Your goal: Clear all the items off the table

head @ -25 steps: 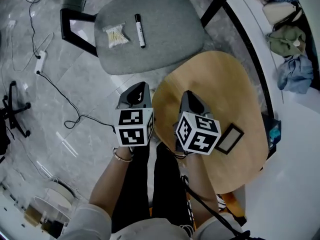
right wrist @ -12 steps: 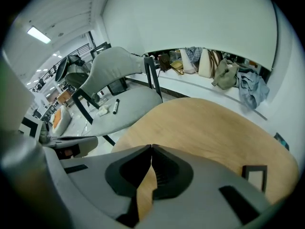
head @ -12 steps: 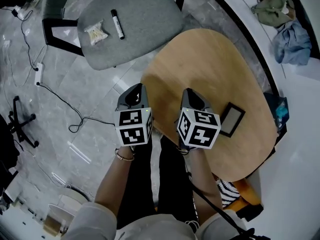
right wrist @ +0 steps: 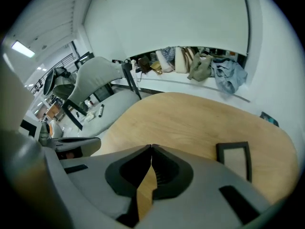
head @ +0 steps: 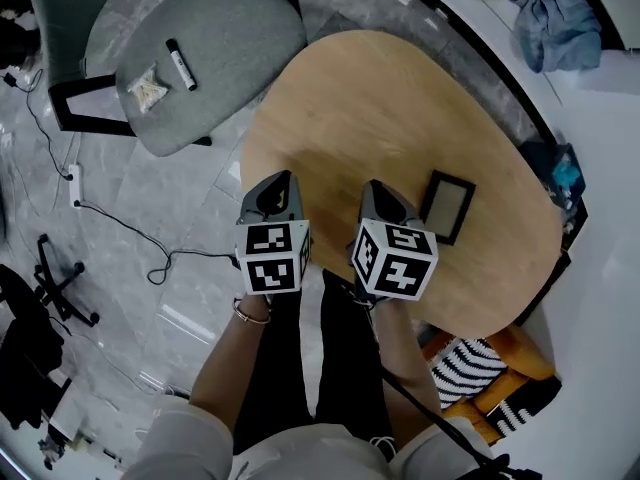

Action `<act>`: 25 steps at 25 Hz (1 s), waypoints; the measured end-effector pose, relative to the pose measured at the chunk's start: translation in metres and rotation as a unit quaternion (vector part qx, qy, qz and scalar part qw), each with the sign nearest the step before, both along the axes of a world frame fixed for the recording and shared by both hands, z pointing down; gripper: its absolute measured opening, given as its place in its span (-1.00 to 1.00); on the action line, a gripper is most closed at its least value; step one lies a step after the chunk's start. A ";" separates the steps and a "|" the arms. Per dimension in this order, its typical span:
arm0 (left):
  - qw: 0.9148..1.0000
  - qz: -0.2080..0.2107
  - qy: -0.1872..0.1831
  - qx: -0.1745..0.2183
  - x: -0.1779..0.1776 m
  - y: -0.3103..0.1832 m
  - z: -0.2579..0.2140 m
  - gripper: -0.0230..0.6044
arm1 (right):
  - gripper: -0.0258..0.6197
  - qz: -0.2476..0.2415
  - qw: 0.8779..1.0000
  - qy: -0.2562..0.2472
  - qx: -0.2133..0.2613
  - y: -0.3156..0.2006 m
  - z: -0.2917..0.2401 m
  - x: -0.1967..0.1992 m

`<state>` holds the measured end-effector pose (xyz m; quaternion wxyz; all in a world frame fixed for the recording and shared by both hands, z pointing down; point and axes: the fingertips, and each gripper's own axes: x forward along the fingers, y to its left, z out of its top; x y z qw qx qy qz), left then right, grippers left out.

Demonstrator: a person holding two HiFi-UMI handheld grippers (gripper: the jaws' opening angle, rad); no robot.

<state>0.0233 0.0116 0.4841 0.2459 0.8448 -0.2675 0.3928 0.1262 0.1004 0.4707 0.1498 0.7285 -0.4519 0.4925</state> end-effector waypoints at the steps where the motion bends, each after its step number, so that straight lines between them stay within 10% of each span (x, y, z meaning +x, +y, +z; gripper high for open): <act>1: 1.000 0.013 0.001 -0.002 0.011 0.010 0.000 -0.92 | -0.84 0.014 1.000 -0.001 -0.004 0.014 0.001 0.009; 12: 0.988 0.154 0.000 -0.011 0.124 0.138 0.007 -0.92 | -0.84 0.152 0.988 -0.006 -0.027 0.165 0.012 0.091; 25: 0.979 0.203 -0.022 -0.020 0.154 0.209 0.023 -0.92 | -0.84 0.178 0.984 -0.019 -0.025 0.234 0.029 0.110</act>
